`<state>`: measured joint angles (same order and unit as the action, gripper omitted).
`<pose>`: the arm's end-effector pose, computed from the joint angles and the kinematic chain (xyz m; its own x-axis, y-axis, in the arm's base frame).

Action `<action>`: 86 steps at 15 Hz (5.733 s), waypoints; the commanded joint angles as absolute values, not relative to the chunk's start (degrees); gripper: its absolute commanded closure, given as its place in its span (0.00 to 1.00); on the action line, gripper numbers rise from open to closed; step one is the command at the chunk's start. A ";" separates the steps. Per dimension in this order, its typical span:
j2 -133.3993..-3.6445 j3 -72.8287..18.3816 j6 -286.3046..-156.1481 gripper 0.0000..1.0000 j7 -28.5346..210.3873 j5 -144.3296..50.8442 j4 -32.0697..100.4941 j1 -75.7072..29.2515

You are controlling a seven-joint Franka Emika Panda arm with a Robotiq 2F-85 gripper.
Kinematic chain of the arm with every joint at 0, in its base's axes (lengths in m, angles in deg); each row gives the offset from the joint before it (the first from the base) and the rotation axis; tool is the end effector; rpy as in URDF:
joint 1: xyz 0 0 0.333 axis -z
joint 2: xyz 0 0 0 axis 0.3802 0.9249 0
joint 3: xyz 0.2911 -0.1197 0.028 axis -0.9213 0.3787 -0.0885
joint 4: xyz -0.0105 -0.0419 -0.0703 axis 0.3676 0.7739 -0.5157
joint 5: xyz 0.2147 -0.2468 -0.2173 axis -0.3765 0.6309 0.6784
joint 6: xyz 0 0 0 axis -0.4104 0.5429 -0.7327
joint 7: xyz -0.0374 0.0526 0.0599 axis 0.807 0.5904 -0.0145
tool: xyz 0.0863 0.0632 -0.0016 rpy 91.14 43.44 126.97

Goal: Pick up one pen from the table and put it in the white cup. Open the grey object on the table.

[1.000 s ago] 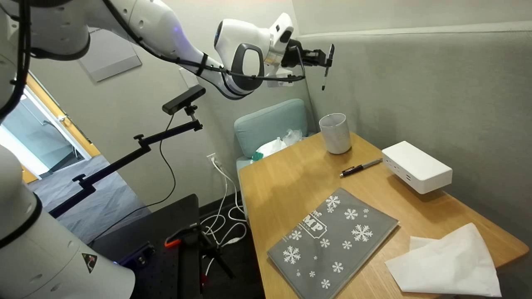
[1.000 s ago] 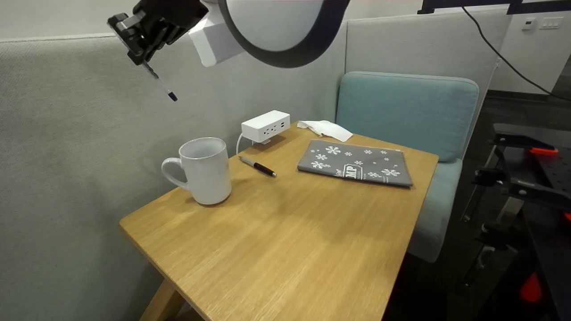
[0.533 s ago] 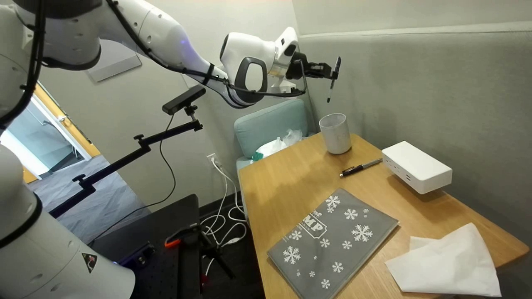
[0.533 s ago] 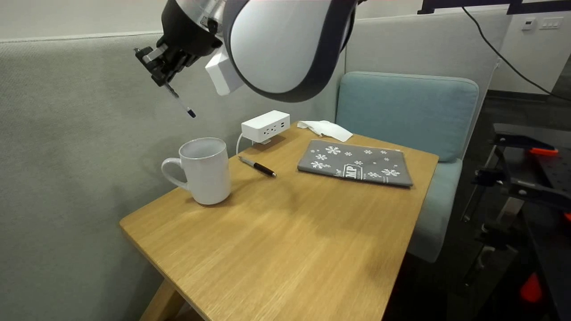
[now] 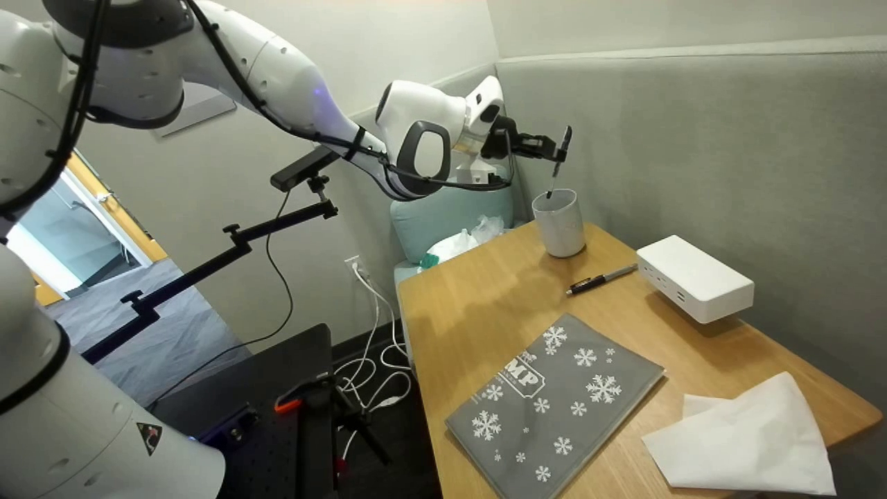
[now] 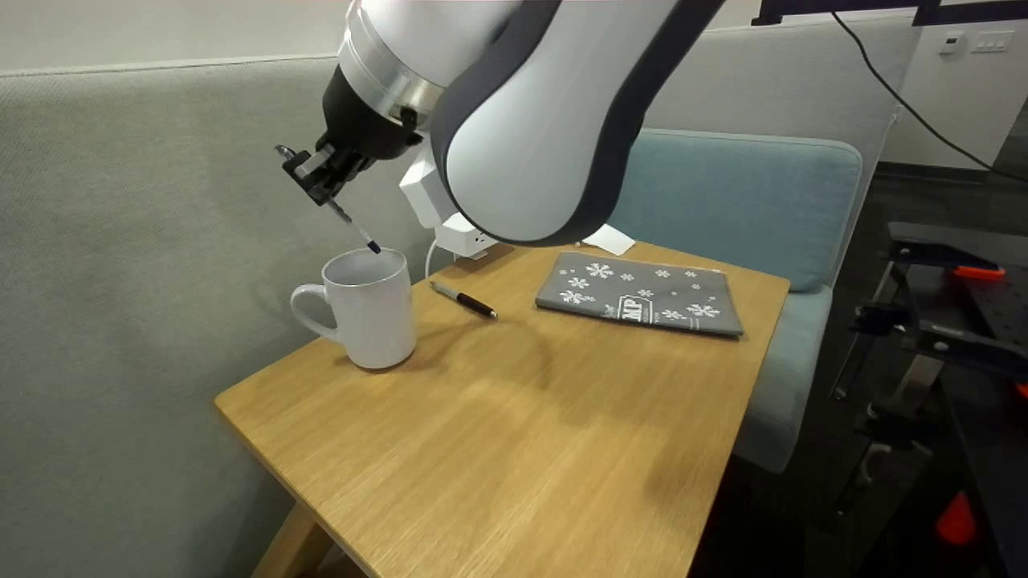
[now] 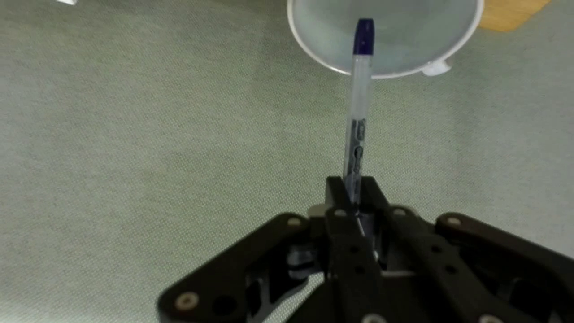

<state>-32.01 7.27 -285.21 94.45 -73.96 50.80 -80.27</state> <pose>0.6175 0.2385 0.2053 0.5728 0.1988 0.7952 0.0739 -0.9787 0.1914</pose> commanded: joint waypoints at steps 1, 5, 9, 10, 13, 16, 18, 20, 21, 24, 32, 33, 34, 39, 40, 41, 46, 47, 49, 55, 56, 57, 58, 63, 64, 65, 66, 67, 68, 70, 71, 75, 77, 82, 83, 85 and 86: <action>-30.67 5.99 -285.21 0.97 93.43 -75.19 48.86 -78.74; -28.77 5.58 -285.21 0.97 93.44 -75.10 46.01 -78.17; -26.84 6.66 -285.21 0.97 93.19 -75.99 45.08 -79.65; -26.66 6.71 -285.21 0.97 93.17 -76.07 45.16 -79.80; -26.15 7.13 -285.21 0.97 93.23 -76.85 45.82 -80.58; -26.47 6.94 -285.21 0.92 93.08 -77.15 47.08 -80.89; -26.66 6.75 -285.21 0.61 93.11 -77.16 47.43 -80.82; -26.98 6.57 -285.21 0.49 93.17 -77.08 47.55 -80.61; -27.06 6.56 -285.21 0.40 93.19 -77.10 47.61 -80.58; -28.08 5.94 -285.21 0.18 93.16 -76.75 48.10 -80.03; -44.19 -7.78 -285.19 0.00 90.81 -68.21 60.35 -66.50; -46.80 -10.49 -285.20 0.00 90.55 -66.32 62.13 -63.27; -49.22 -13.29 -285.19 0.00 90.24 -64.53 64.03 -59.88; -58.76 -25.07 -281.69 0.00 90.17 -58.96 73.36 -44.23; -60.20 -26.96 -279.74 0.00 90.43 -58.08 74.65 -41.36; -61.49 -27.81 -277.13 0.00 90.51 -57.73 75.72 -39.34; -65.47 -31.36 -262.66 0.00 90.80 -56.24 77.54 -30.74; -66.00 -32.63 -259.41 0.00 90.35 -56.34 77.28 -28.62; -66.49 -36.58 -253.41 0.00 87.77 -58.39 76.24 -23.03; -65.20 -42.64 -235.63 0.00 70.40 -68.84 71.20 -10.34; -64.94 -42.50 -232.55 0.00 66.39 -70.23 70.36 -8.88; -64.60 -41.57 -230.05 0.00 63.48 -70.42 69.60 -8.19; -64.11 -41.00 -227.69 0.00 60.03 -70.67 68.87 -7.30; -63.47 -36.79 -222.49 0.00 54.97 -66.42 68.34 -8.21; -63.00 -36.33 -221.66 0.00 54.11 -65.35 68.10 -8.18; -62.62 -36.23 -221.48 0.00 53.61 -64.84 67.98 -8.14; -62.38 -36.27 -221.48 0.00 53.59 -64.65 67.91 -8.22; -62.28 -36.31 -221.47 0.00 53.61 -64.60 67.85 -8.37; -62.27 -36.34 -221.47 0.00 53.62 -64.58 67.82 -8.52; -62.05 -35.12 -229.03 0.00 55.39 -63.81 68.51 -8.99; -61.82 -35.10 -231.07 0.00 54.86 -64.44 68.37 -8.37; -59.57 -35.61 -233.01 0.00 50.59 -66.25 66.24 -4.39; -58.20 -36.59 -230.40 0.00 47.19 -68.27 64.40 -1.72; -54.19 -36.62 -228.89 0.00 40.82 -71.13 61.26 1.61; -53.20 -36.94 -228.64 0.00 39.57 -71.72 60.54 2.38; -51.11 -38.10 -227.40 0.00 36.72 -73.69 58.83 4.16; -49.91 -38.76 -226.77 0.00 35.09 -74.86 57.87 5.00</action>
